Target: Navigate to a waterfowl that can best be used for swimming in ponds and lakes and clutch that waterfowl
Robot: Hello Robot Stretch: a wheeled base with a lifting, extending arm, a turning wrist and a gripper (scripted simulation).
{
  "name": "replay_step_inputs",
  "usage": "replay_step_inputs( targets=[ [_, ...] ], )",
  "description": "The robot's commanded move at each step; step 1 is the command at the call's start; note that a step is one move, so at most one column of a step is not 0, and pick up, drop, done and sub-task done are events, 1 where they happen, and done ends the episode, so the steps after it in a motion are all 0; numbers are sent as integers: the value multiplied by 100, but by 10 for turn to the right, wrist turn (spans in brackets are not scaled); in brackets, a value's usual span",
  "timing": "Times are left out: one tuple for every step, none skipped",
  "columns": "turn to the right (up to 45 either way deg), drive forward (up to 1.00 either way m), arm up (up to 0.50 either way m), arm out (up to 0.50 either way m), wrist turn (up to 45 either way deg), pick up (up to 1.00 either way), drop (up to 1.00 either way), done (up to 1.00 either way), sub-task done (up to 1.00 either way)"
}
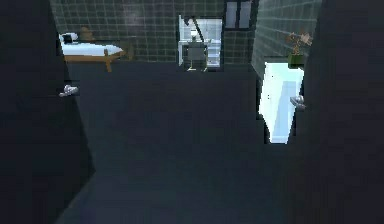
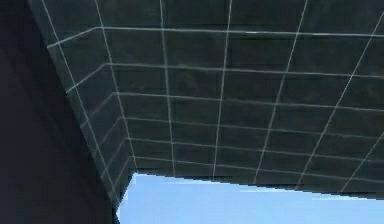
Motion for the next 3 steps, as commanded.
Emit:
replay_step_inputs(
  targets=[
    [60, 0, 0, 0, 0, 0, 0, 0, 0],
    [0, 20, 0, 0, 0, 0, 0, 0, 0],
    [0, 100, 0, 0, 0, 0, 0, 0, 0]
  ],
)
